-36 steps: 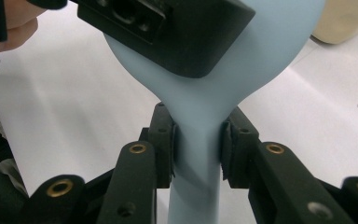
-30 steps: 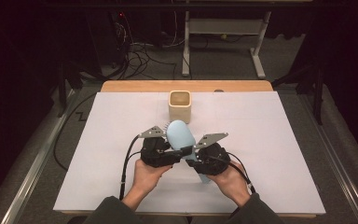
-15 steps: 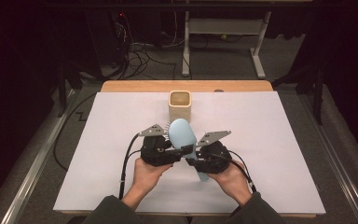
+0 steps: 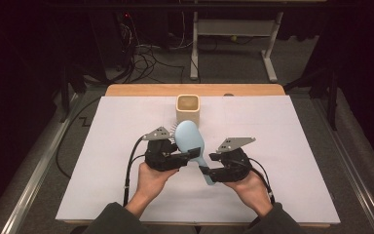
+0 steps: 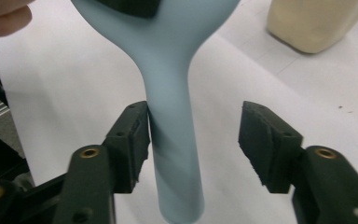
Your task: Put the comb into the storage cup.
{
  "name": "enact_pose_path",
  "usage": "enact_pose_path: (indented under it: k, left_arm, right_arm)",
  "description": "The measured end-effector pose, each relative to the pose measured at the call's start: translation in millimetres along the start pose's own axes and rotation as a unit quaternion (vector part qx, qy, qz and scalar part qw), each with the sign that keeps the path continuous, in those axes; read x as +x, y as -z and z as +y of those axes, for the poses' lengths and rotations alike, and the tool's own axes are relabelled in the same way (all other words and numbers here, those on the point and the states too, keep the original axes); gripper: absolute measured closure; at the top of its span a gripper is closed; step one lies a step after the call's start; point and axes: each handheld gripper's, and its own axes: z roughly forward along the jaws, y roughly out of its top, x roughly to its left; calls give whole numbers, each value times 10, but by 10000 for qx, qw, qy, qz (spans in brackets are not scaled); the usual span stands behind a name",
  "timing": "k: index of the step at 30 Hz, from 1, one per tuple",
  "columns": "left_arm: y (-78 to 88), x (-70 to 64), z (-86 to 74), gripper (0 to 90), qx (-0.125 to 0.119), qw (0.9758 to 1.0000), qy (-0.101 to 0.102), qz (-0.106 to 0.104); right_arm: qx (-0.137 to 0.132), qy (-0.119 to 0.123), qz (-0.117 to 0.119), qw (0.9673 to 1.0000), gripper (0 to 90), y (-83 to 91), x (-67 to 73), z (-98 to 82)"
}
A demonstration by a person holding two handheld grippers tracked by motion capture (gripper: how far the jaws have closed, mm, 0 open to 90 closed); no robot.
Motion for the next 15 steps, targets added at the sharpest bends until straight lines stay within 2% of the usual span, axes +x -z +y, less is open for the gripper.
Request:
enact_pose_path:
  k: [10, 15]
  left_arm:
    - [-6, 24, 20, 552, 28, 10000, -35, 85]
    - [5, 23, 25, 553, 27, 9999, -51, 108]
  right_arm:
    - [-269, 26, -140, 9995, 387, 139, -95, -134]
    - [-350, -54, -216, 9991, 383, 199, -145, -231]
